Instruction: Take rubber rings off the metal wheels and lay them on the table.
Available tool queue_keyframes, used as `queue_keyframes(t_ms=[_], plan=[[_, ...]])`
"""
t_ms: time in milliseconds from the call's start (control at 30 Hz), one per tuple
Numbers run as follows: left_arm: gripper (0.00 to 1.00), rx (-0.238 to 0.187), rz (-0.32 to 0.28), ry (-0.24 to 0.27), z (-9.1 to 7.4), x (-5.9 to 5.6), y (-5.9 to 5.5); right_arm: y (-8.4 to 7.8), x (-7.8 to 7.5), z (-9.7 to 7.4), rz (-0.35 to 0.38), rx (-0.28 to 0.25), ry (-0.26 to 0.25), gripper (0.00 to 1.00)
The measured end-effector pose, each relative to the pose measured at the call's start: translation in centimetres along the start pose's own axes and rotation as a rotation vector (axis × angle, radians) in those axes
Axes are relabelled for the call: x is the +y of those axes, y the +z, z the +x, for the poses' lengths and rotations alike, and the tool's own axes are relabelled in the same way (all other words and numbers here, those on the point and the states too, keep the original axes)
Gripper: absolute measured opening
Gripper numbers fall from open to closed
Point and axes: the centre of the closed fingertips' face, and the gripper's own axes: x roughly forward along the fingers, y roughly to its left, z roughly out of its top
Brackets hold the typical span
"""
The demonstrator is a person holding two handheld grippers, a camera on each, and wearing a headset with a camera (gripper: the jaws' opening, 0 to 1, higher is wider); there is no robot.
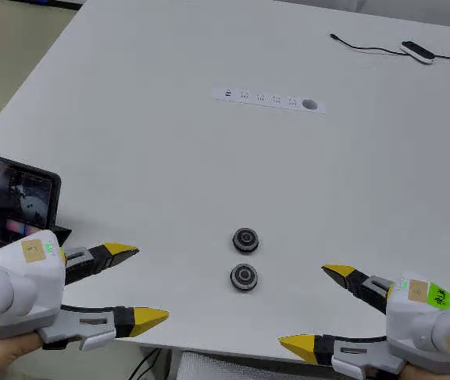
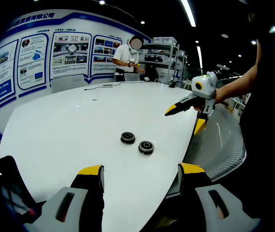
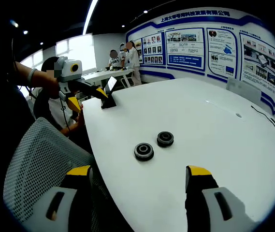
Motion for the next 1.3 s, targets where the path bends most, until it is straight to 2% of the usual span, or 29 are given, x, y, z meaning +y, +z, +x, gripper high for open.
queue_keyframes(t_ms=[500, 733, 1000, 1300], plan=[[0.53, 0.036, 0.031, -0.048, 2.1, -0.5, 0.3, -0.1, 0.3, 1.2, 0.009, 0.014, 0.023, 0.73], [0.48, 0.065, 0.059, -0.083, 3.3, -0.7, 0.2, -0.2, 0.6, 1.8, 0.016, 0.019, 0.033, 0.71], [0.39, 0.088, 0.087, -0.114, 4.5, -1.0, 0.3, -0.4, 0.7, 2.4, 0.029, 0.024, 0.043, 0.69], [0.35, 0.122, 0.121, -0.144, 6.0, -1.4, 0.2, -0.5, 0.9, 3.1, 0.044, 0.029, 0.054, 0.67]])
